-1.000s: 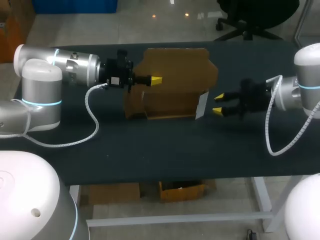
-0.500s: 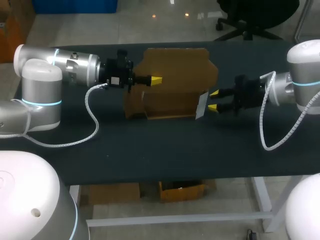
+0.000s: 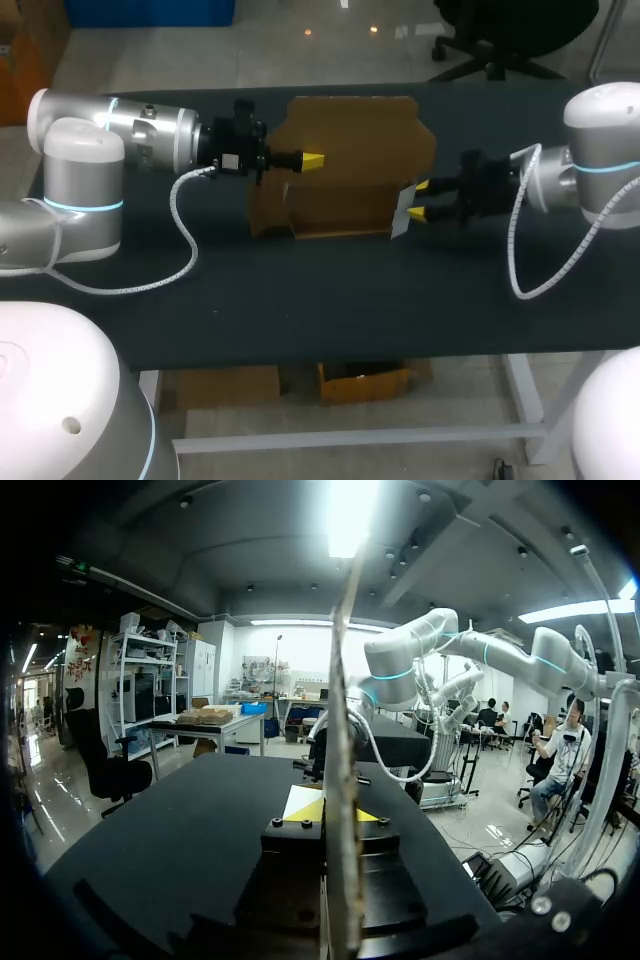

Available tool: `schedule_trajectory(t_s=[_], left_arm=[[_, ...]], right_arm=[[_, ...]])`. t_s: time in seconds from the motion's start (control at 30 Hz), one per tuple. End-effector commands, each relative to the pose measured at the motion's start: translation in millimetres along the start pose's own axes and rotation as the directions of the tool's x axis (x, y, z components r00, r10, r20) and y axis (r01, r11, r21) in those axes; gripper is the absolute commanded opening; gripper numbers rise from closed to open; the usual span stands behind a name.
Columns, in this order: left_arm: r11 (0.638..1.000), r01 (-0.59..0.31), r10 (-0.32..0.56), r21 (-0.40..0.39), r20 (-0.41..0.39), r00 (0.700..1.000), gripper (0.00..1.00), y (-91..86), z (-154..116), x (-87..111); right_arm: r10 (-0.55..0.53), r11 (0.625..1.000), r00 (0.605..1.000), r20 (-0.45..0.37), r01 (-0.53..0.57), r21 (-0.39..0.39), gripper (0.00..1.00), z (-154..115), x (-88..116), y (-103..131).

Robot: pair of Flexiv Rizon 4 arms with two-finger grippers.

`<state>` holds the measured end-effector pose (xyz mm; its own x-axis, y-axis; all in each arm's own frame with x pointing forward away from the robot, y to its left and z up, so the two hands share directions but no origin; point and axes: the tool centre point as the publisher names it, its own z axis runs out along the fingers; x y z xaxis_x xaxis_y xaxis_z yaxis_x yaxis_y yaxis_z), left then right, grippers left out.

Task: Assemble the packaging by folding the flat box into shape, placing the metal phone stand inside, and closing the box properly

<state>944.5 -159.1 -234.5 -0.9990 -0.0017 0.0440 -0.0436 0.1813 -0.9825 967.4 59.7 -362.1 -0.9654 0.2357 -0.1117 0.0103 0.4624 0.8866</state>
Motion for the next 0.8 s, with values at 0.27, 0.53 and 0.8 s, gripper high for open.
schedule_trajectory(t_s=[0.27, 0.53, 0.8], left_arm=[[1.0, 0.0, 0.0, -0.001, -0.004, 1.0, 0.0, 5.7, 0.6, -1.5], [1.0, 0.0, 0.0, -0.001, -0.004, 1.0, 0.0, 5.7, 0.6, -1.5], [1.0, 0.0, 0.0, -0.001, -0.004, 1.0, 0.0, 5.7, 0.6, -1.5]], right_arm=[[0.005, 1.0, 1.0, 0.006, -0.005, -0.007, 0.44, 8.0, 8.6, 3.0], [0.021, 1.0, 1.0, 0.017, -0.021, -0.01, 0.44, 12.6, 12.6, 4.1], [0.047, 0.999, 0.998, 0.038, -0.046, -0.022, 0.44, 15.1, 15.4, 4.2]])
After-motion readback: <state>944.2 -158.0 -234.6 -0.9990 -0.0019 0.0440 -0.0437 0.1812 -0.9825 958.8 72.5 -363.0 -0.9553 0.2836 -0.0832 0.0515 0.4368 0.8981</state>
